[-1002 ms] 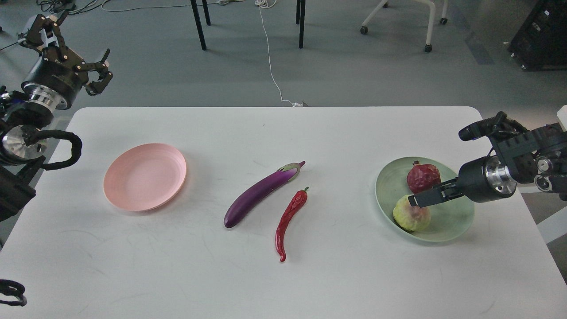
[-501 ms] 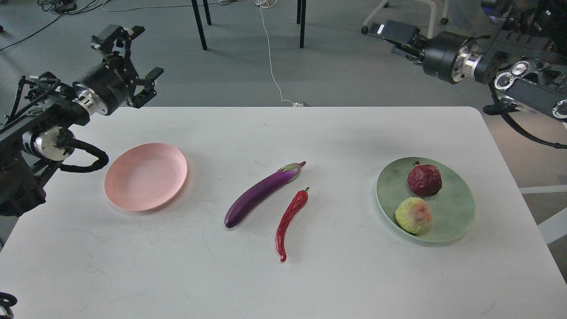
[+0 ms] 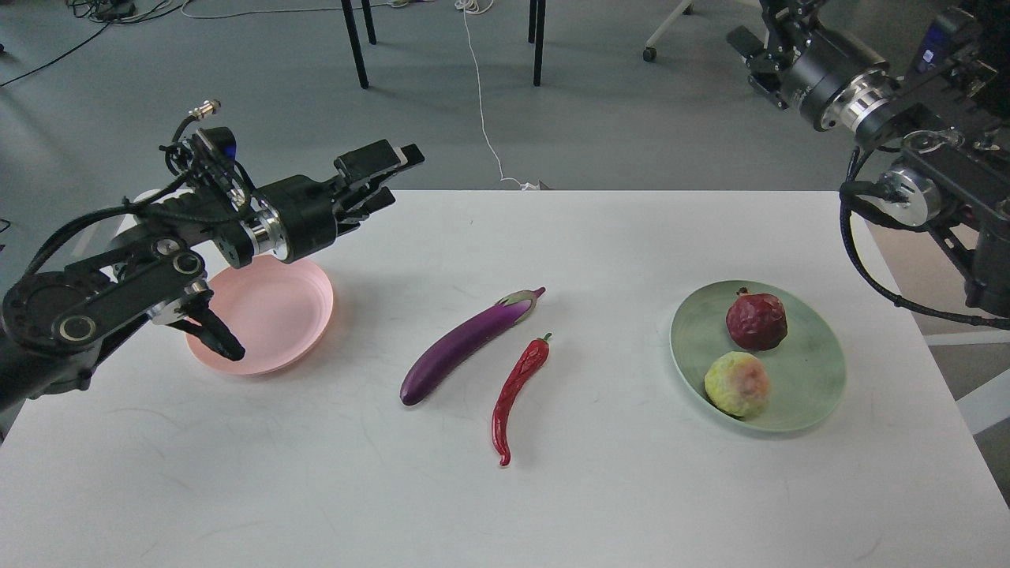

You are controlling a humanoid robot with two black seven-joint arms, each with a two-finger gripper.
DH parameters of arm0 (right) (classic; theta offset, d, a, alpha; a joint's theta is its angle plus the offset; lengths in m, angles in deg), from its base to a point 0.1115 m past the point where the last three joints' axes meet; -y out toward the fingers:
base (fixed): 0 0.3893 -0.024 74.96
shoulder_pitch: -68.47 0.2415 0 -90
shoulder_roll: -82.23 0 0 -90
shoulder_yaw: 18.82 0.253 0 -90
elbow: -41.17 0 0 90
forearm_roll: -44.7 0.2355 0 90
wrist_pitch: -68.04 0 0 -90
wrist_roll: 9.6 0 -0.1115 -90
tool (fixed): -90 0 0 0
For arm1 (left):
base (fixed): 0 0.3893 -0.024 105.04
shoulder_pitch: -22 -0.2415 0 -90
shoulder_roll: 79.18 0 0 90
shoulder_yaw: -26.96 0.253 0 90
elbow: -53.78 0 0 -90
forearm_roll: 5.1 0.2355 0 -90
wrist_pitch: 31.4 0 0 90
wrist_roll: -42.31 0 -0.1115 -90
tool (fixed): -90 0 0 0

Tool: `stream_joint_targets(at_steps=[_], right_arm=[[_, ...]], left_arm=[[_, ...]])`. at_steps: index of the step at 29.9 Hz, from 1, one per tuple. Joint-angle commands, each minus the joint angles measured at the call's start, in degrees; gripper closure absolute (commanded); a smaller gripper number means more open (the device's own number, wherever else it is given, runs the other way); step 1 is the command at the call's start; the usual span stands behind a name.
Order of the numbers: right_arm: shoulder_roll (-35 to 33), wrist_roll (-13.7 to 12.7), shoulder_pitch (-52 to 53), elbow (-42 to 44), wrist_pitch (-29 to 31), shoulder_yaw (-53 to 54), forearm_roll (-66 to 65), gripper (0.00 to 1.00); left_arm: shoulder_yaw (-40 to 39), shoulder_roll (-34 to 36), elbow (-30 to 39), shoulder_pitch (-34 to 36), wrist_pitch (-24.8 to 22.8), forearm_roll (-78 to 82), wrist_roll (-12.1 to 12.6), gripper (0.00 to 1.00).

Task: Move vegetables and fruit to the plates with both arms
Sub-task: 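Reach the left gripper down to the purple eggplant and grasp it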

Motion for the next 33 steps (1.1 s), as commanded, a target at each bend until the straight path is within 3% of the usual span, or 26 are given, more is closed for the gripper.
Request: stream_joint_targets(at_steps=[1,9,14,22,33], right_arm=[[0.1,0.3,-1.0,2.1,0.6,0.4,9.0,0.02],[3.9,0.4,-6.7,16.9,14.5,2.1,29.0,0.01],[3.9,0.5,-11.3,15.4,16.2,5.9,29.3,0.01],[3.9,0.6,-14.7,15.0,18.7,6.4,29.2,0.01],[4.1,1.1,-15.5,14.8,18.7,6.8,29.3,0.01]], left_arm=[[2.5,-0.1,3.8,0.0,0.1,17.1,0.6,0.03],[10.2,-0.1,5.0,0.8,0.0,39.3,0.2,0.07],[12.0,-1.3,5.8,0.3,-0.2,43.9,0.9,0.07],[13.3,-6.0,6.6,0.0,-0.6,44.5,4.0,0.13],[13.3,-9.2,-3.0,-3.2,-0.3,47.4,4.0,0.43]])
